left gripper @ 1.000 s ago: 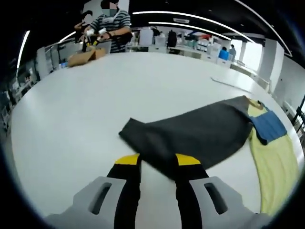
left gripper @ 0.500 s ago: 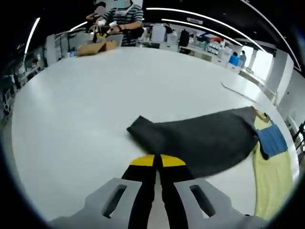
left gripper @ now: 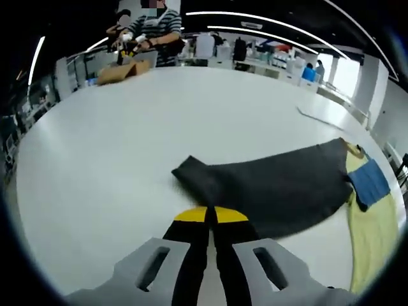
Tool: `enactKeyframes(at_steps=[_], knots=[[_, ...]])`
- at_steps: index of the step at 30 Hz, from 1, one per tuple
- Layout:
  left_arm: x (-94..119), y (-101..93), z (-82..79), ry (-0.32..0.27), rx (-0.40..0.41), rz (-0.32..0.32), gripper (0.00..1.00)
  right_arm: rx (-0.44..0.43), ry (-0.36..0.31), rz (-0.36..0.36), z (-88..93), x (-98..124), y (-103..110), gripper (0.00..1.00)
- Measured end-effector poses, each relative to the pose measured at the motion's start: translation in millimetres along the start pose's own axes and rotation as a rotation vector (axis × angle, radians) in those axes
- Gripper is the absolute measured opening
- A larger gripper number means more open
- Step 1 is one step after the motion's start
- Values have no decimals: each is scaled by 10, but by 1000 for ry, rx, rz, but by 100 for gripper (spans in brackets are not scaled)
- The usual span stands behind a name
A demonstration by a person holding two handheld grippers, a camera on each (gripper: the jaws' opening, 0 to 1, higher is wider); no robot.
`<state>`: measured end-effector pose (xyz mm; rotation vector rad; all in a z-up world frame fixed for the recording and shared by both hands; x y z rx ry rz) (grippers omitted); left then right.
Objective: Fold the garment on the visible template until the final outline fits inside the template.
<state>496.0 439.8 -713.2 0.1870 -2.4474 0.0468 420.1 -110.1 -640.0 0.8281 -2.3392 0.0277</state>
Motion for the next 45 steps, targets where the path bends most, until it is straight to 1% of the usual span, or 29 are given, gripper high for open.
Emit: enactKeyframes(at_steps=[3,5,6,9,20,22,26,29,33,38,41,45], knots=[[20,8,-16,-5,16,4,0,3,1,2,2,-5,8,96],[45,4,-32,-8,45,9,0,31,15,14,17,-9,5,96],[55,5,-44,-9,43,13,0,41,20,16,21,-12,15,96],[102,-9,-99,-15,17,17,0,35,11,4,15,-18,29,97],[226,-137,-325,-68,-4,63,0,36,0,-11,9,-29,54,97],[256,-201,-396,-83,-7,75,0,37,-3,-15,7,-27,60,97],[263,-267,-506,-116,-15,100,0,39,-5,-20,8,-24,71,97],[278,-322,-563,-120,-13,114,0,39,-10,-18,8,-27,74,98],[306,-432,-643,-131,-36,139,0,38,-16,-27,8,-32,98,98],[335,-551,-742,-157,-33,172,0,24,-53,-42,-40,-35,138,99],[366,-659,-835,-186,-20,210,0,22,-56,-52,-52,-39,160,99],[381,-782,-926,-196,-39,238,0,28,-56,-59,-64,-45,182,99]])
Point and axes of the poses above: the point that each gripper's makers call its tool centre point, and the gripper's own axes: x roughly backward along the fingers, y roughly to its left, z roughly out of its underside, the point moved 5 cm from there along x, roughly backward along the fingers, and after that the axes turned 6 degrees about -x, right-handed, at the moved point
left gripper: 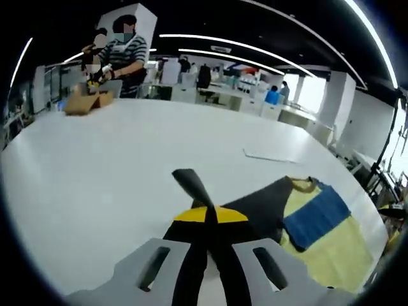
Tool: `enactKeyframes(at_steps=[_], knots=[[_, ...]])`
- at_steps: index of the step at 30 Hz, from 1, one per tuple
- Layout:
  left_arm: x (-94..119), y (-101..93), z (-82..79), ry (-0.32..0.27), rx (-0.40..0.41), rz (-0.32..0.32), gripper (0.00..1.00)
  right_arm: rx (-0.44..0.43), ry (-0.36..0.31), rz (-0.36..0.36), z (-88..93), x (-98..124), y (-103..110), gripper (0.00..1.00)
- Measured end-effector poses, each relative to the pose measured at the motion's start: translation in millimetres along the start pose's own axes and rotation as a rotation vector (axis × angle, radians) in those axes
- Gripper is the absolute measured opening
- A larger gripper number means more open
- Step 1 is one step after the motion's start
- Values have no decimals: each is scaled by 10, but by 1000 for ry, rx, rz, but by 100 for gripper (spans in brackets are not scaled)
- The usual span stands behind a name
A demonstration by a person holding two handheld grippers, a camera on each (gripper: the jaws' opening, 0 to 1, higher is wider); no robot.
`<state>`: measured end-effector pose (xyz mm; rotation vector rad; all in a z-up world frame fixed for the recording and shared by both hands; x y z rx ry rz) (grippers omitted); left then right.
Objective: Fold the garment on the visible template until the final outline fits inside the template.
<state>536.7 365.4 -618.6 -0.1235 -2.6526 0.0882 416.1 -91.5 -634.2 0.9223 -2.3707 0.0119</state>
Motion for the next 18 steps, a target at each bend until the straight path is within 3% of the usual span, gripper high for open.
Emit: enactKeyframes(at_steps=[18], knots=[[-197,-555,-357,-73,13,122,0,-5,-14,-7,-44,26,0,98]])
Point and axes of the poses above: the point that each gripper's makers call its tool centre point, and the gripper's own axes: x roughly backward along the fingers, y roughly to its left, z roughly out of its underside, the point moved 5 cm from there along x, roughly backward along the fingers, and after that the axes turned 6 degrees about -x, right-handed, at the moved point
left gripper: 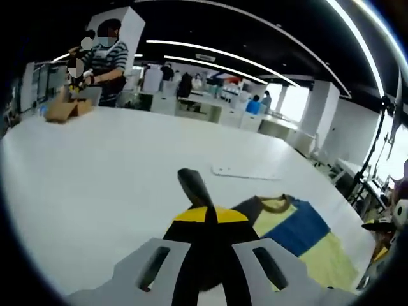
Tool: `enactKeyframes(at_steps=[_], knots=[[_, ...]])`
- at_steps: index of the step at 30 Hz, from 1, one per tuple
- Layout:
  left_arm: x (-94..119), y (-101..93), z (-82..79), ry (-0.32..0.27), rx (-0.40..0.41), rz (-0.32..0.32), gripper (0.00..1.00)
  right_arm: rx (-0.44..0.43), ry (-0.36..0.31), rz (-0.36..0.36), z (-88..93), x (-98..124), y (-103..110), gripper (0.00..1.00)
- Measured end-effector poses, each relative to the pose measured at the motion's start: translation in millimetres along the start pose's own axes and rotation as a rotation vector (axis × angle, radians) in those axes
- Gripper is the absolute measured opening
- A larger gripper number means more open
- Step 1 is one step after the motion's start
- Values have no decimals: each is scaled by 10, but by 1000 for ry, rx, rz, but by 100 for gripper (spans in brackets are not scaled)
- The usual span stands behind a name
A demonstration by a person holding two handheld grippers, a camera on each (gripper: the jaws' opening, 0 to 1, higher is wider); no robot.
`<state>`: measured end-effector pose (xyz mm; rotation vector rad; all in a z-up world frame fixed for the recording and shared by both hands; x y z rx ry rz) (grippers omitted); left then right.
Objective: Fold the garment on the visible template until the final outline fits inside the template.
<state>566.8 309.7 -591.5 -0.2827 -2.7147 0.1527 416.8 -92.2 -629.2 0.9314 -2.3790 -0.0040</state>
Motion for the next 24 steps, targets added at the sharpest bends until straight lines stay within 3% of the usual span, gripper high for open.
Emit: enactKeyframes(at_steps=[24], knots=[[-373,-891,-251,-49,-59,160,0,-21,16,15,94,24,-55,98]])
Point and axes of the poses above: the point that each gripper's makers call its tool centre point, and the gripper's own axes: x roughly backward along the fingers, y roughly to its left, z roughly out of its underside, the point moved 5 cm from there along x, roughly backward along the fingers, and after that the axes turned 6 degrees about -x, right-handed, at the moved point
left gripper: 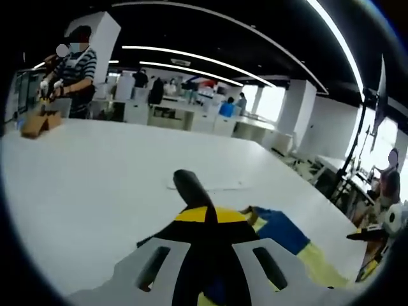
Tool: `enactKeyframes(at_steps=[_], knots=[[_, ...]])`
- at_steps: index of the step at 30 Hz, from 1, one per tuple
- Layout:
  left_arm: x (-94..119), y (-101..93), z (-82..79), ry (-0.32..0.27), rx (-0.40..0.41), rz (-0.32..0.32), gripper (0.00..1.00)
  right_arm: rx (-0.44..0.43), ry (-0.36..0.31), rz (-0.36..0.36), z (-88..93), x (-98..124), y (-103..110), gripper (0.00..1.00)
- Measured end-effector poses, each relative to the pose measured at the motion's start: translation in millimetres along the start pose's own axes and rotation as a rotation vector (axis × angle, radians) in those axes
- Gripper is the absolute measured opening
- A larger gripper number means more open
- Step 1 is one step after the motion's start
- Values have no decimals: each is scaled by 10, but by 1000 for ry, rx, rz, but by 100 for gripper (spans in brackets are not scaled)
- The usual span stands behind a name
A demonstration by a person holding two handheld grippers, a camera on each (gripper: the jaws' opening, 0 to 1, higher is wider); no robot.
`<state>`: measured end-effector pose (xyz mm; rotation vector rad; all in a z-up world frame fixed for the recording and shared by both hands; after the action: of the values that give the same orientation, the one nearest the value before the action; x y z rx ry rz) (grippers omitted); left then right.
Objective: Fold the garment on the visible template until the final outline fits inside the template.
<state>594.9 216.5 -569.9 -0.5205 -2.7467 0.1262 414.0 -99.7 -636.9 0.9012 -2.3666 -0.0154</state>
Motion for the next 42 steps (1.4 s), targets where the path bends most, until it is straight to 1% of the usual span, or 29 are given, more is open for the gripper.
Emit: enactKeyframes(at_steps=[7,14,18,23,27,31,35,39,42], knots=[[-130,-194,-3,-2,-7,43,0,-7,1,1,7,-13,-8,98],[-260,-471,12,-11,-29,96,0,-22,12,9,65,-7,-30,98],[-333,-609,72,-5,-33,132,0,-24,28,19,105,-1,-64,97],[-418,-769,151,18,-58,167,0,-33,25,23,106,0,-80,97],[-490,-930,248,51,-100,201,0,-40,22,25,105,-12,-97,97],[-532,-1033,325,70,-120,226,0,-49,22,28,113,-18,-104,97],[-593,-1120,350,71,-116,243,0,-52,28,29,129,-35,-117,97],[-656,-1204,405,89,-125,257,0,-52,29,23,132,-38,-109,97],[-712,-1266,513,125,-141,269,0,-57,32,27,147,-34,-121,97]])
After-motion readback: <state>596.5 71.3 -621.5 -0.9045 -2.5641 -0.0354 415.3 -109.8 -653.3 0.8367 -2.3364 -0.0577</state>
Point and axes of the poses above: the point that each gripper's makers call its tool centre point, and the gripper's own axes: x roughly backward along the fingers, y roughly to its left, z roughly out of its underside, the point moved 5 cm from there along x, roughly backward along the fingers, and after that the axes turned 6 degrees about -x, right-handed, at the moved point
